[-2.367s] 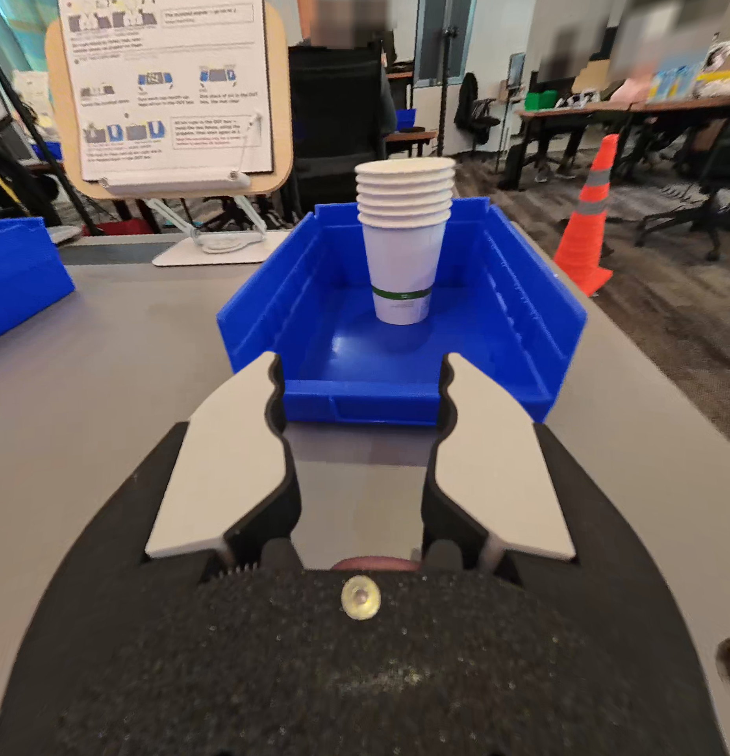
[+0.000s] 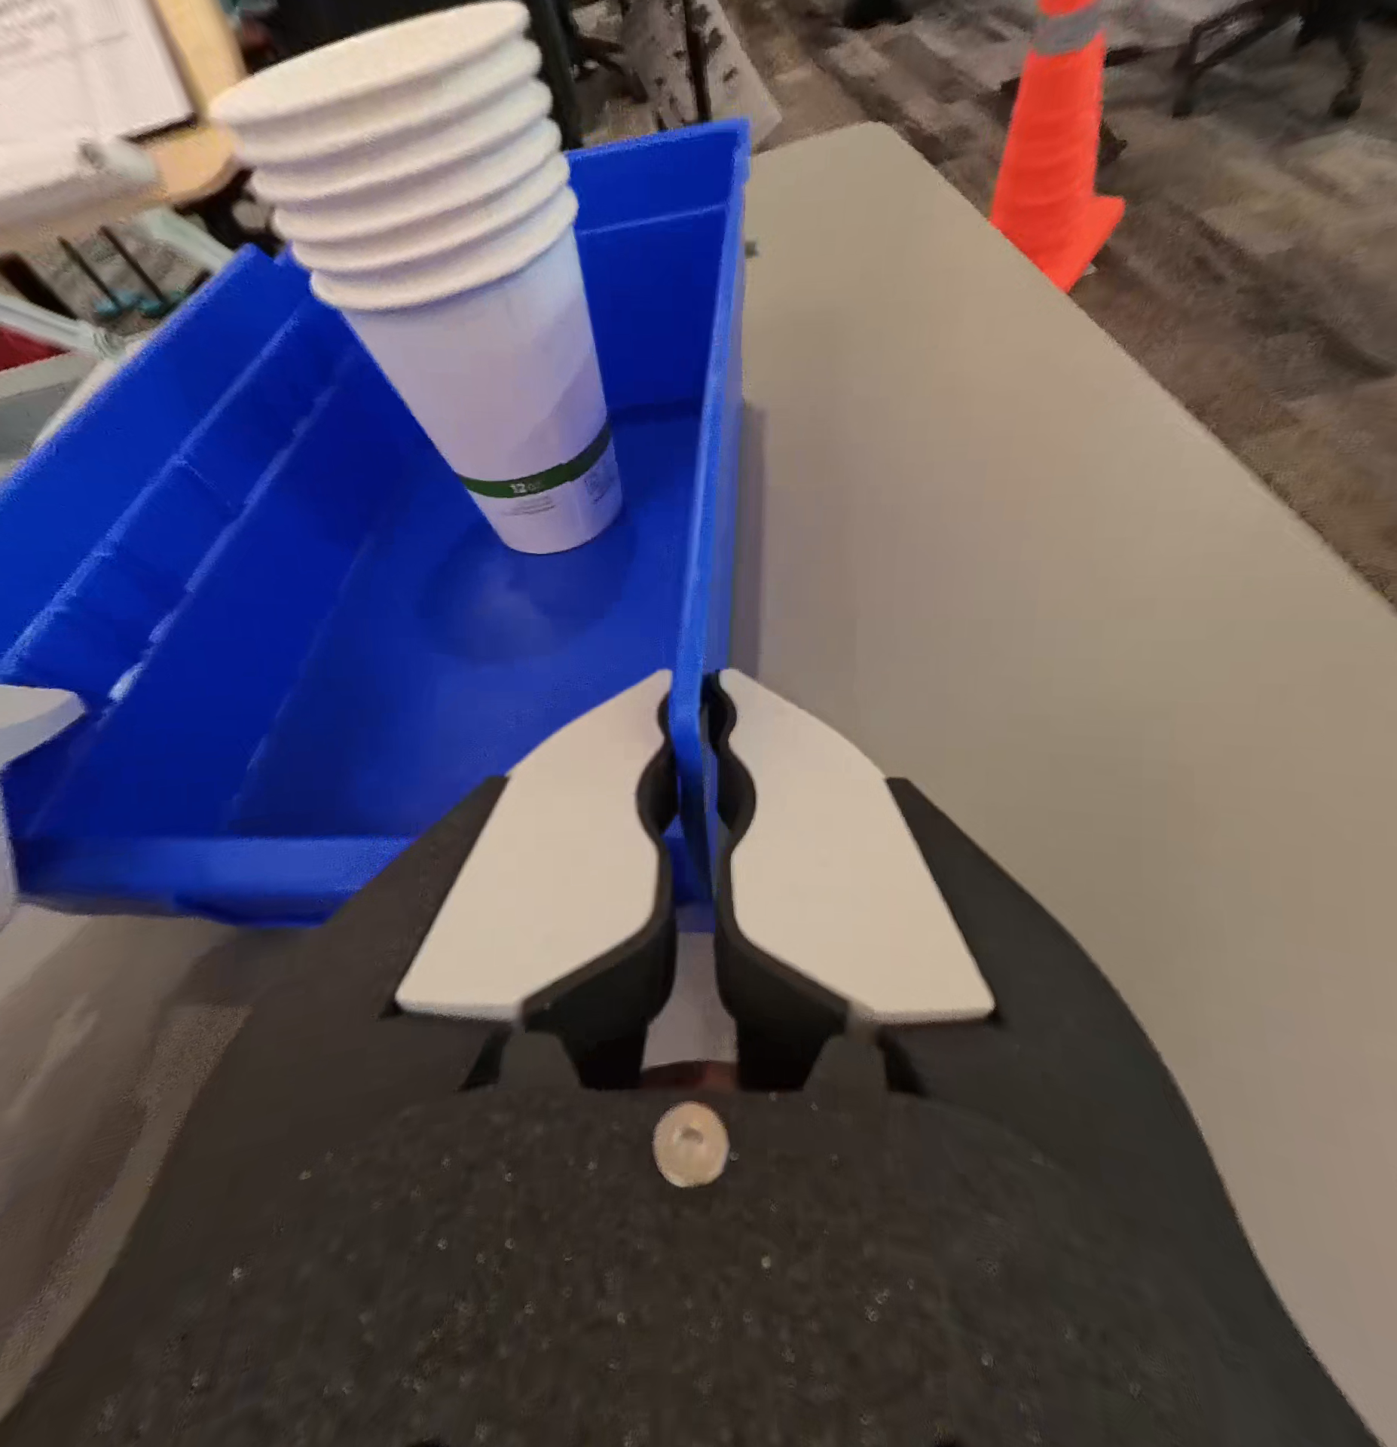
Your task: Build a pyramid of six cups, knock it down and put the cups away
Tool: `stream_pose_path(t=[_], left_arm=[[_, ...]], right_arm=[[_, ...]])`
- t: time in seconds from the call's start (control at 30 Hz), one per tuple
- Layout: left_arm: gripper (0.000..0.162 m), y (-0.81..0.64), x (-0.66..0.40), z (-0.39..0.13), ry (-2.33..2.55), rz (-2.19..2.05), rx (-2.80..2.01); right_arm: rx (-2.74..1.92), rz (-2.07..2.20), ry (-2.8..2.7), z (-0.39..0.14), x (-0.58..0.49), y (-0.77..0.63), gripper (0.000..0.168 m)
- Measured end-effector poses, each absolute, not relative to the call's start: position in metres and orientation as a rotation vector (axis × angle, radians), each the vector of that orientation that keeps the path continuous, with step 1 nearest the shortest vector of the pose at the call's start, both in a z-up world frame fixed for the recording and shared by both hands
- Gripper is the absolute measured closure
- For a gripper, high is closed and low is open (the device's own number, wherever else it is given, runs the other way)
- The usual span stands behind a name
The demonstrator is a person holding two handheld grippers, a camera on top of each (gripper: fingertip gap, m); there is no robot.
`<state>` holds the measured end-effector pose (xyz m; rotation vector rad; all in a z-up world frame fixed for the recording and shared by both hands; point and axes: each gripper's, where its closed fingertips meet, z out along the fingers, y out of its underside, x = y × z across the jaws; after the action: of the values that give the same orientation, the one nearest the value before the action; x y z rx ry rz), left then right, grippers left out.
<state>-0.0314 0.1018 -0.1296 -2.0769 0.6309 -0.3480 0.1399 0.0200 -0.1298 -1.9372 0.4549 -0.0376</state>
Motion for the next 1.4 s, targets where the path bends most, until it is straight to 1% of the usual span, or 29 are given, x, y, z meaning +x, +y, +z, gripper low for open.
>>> stream_pose_path(t=[0.1,0.23,0.37,0.47,0.57,0.6,0.63,0.67,0.7,0.73,0.77,0.8,0.87,0.97,1.03,1.1,1.17,1.27,1.33,1.37,1.4], left_arm=[[0.159,0.104,-0.063,-0.119,0.575,-0.317,-2.053],[0.159,0.117,-0.135,-0.099,0.477,-0.25,-2.007],[0.159,0.132,-0.207,-0.09,0.393,-0.173,-2.022],[0.159,0.143,-0.242,-0.095,0.371,-0.149,-2.045],[0.159,0.152,-0.252,-0.112,0.403,-0.18,-2.074],[0.159,0.154,-0.253,-0.119,0.404,-0.199,-2.083],[0.158,0.155,-0.254,-0.126,0.392,-0.233,-2.091],[0.157,0.155,-0.253,-0.132,0.388,-0.284,-2.093],[0.152,0.151,-0.251,-0.131,0.405,-0.332,-2.071],[0.135,0.145,-0.252,-0.129,0.427,-0.343,-2.053],[0.11,0.139,-0.257,-0.124,0.442,-0.336,-2.039],[0.094,0.13,-0.263,-0.117,0.445,-0.356,-2.032],[0.091,0.105,-0.275,-0.096,0.465,-0.485,-2.005],[0.089,0.092,-0.341,-0.079,0.419,-0.438,-1.982],[0.091,0.104,-0.399,-0.084,0.33,-0.39,-2.005],[0.083,0.129,-0.457,-0.101,0.225,-0.307,-2.095],[0.083,0.156,-0.503,-0.113,0.145,-0.202,-2.142],[0.096,0.191,-0.535,-0.118,0.091,-0.119,-2.142],[0.097,0.209,-0.543,-0.129,0.075,-0.09,-2.2],[0.105,0.214,-0.543,-0.133,0.061,-0.112,-2.218],[0.129,0.215,-0.539,-0.135,0.056,-0.17,-2.226]], right_arm=[[-1.915,-0.069,0.427,-0.12,0.11,0.031,0.166],[-1.882,-0.025,0.314,-0.104,0.042,0.059,0.166],[-1.903,0.052,0.245,-0.103,-0.026,0.09,0.166],[-1.929,0.061,0.227,-0.114,-0.058,0.101,0.166],[-1.971,0.056,0.239,-0.131,-0.067,0.104,0.164],[-1.946,0.059,0.216,-0.129,-0.069,0.106,0.164],[-1.942,0.049,0.188,-0.129,-0.07,0.107,0.162],[-1.94,0.052,0.15,-0.128,-0.073,0.108,0.153],[-1.941,0.069,0.101,-0.125,-0.077,0.108,0.143],[-1.931,0.067,0.057,-0.121,-0.078,0.104,0.137],[-1.909,0.048,0.021,-0.115,-0.077,0.097,0.129],[-1.885,0.052,-0.032,-0.108,-0.079,0.089,0.123],[-1.825,0.093,-0.146,-0.093,-0.089,0.067,0.122],[-1.682,0.202,-0.293,-0.078,-0.114,0.032,0.122],[-1.659,0.249,-0.366,-0.082,-0.134,0.018,0.123],[-1.653,0.333,-0.416,-0.081,-0.16,0.012,0.121],[-1.665,0.365,-0.458,-0.085,-0.184,0.01,0.12],[-1.731,0.387,-0.504,-0.098,-0.218,0.012,0.12],[-1.776,0.401,-0.527,-0.106,-0.241,0.016,0.117],[-1.811,0.381,-0.533,-0.112,-0.249,0.021,0.112],[-1.851,0.339,-0.528,-0.118,-0.255,0.027,0.108]])
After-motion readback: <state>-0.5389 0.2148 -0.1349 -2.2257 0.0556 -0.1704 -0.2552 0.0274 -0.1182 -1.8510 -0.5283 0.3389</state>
